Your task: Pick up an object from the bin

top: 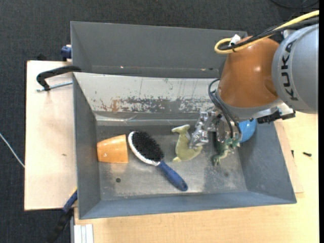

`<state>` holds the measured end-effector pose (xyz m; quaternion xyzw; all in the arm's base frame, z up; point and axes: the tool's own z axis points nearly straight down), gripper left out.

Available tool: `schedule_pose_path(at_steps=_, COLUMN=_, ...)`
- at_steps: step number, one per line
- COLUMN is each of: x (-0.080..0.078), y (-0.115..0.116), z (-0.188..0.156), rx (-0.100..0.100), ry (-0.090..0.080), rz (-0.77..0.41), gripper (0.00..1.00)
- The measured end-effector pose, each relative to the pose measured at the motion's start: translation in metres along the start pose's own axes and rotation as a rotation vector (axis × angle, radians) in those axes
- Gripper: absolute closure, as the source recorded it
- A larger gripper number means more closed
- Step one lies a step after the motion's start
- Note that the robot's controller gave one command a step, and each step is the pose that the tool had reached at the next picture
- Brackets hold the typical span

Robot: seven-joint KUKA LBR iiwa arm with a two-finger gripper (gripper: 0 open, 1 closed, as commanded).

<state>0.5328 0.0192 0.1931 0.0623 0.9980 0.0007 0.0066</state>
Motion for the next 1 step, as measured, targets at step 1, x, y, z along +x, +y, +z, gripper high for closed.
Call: schedule_pose_path(at_steps=1, x=-0.0030, y=0.0022, z=-0.0370, rx=0.001, ry=0.003, rz=-0.020, gripper=1.00)
